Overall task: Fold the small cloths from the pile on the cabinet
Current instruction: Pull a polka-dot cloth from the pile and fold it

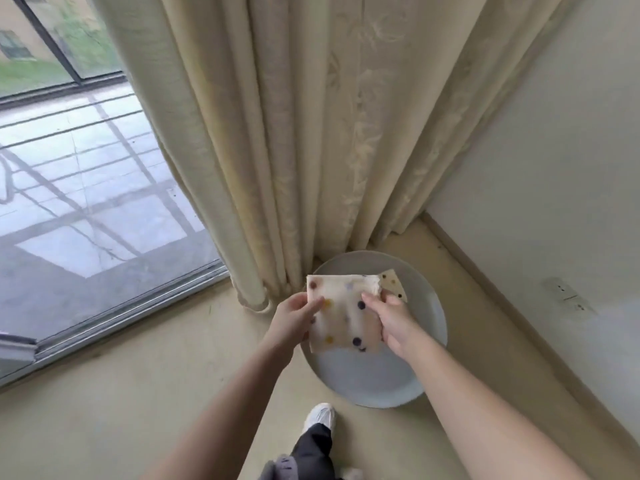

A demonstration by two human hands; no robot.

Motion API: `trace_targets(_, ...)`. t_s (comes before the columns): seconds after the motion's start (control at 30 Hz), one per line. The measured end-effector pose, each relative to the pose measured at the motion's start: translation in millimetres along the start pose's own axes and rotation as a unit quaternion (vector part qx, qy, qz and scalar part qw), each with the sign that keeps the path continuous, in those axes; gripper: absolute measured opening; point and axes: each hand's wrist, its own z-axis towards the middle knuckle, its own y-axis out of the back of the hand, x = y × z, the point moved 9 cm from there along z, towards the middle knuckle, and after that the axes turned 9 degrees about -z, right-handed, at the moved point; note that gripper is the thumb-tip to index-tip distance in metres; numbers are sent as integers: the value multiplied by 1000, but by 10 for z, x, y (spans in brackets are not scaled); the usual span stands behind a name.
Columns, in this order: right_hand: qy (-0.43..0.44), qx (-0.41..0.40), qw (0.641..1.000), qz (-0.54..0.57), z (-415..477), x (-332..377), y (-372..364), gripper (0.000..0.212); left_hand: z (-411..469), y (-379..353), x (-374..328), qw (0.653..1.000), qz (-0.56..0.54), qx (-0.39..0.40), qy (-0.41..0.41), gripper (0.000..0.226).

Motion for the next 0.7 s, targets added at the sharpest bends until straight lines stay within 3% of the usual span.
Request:
trace_targets(0.07, 23, -52, 992, -117, 270, 26, 326, 13, 248, -277, 130, 999, 42, -23, 11, 23)
trace_targets(0.13, 41, -98, 968, -227, 517, 48, 583, 26, 509, -484, 285, 991, 103, -87, 16, 22)
trace_targets(0.23, 49, -139, 937, -317, 925, -19, 863, 23, 836, -857, 489, 972, 172, -157, 24, 25)
trace_targets(0.5, 72, -120, 870, -472, 2247, -609, 1497, 27, 1701, -1517, 1402, 939, 214, -256, 83, 25)
trace_targets(0.7, 111, -103, 863, -482, 3327, -1007, 1717, 29, 2608, -1762, 1906, 931, 237, -276, 16, 20)
